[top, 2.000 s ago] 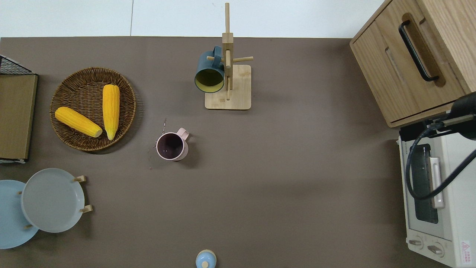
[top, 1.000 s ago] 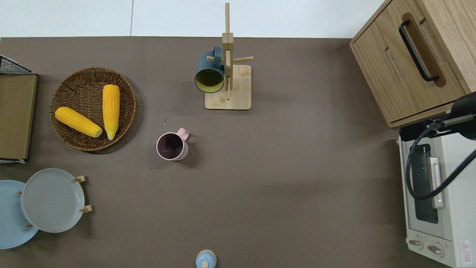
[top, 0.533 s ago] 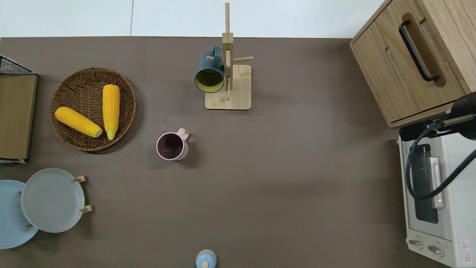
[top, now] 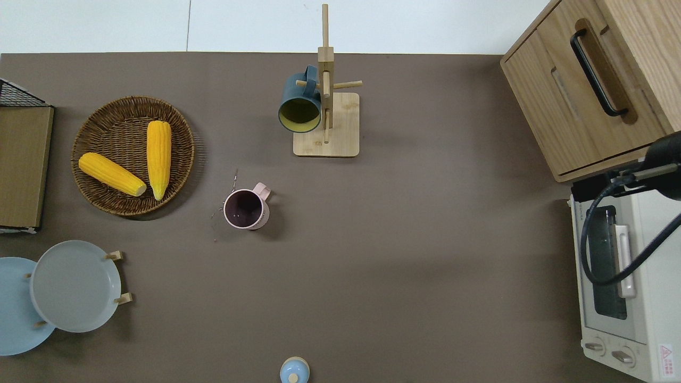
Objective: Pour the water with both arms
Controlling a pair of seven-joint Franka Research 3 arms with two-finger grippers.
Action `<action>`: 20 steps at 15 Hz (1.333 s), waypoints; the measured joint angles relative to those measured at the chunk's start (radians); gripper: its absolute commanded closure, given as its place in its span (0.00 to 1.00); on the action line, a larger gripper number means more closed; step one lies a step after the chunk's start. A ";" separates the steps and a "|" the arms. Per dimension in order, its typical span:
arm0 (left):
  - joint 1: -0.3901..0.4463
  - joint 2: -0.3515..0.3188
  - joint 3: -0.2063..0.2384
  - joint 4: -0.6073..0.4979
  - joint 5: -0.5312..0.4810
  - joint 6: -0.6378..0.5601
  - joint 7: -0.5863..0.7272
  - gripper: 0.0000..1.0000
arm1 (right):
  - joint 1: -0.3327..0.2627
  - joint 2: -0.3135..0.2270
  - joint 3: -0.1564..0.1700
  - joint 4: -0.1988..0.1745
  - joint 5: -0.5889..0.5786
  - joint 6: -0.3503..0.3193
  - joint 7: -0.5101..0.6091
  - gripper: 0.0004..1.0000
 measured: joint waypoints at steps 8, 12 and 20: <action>-0.003 -0.047 0.001 0.133 0.225 -0.320 -0.190 0.00 | 0.000 0.000 0.000 0.000 0.000 0.000 0.000 0.01; -0.007 -0.119 -0.021 0.155 0.336 -0.456 -0.238 0.00 | 0.000 0.000 0.000 0.000 0.000 0.000 0.000 0.01; -0.153 -0.223 -0.036 0.156 0.441 -0.697 -0.419 0.00 | 0.000 0.000 0.000 0.000 0.000 0.000 0.000 0.01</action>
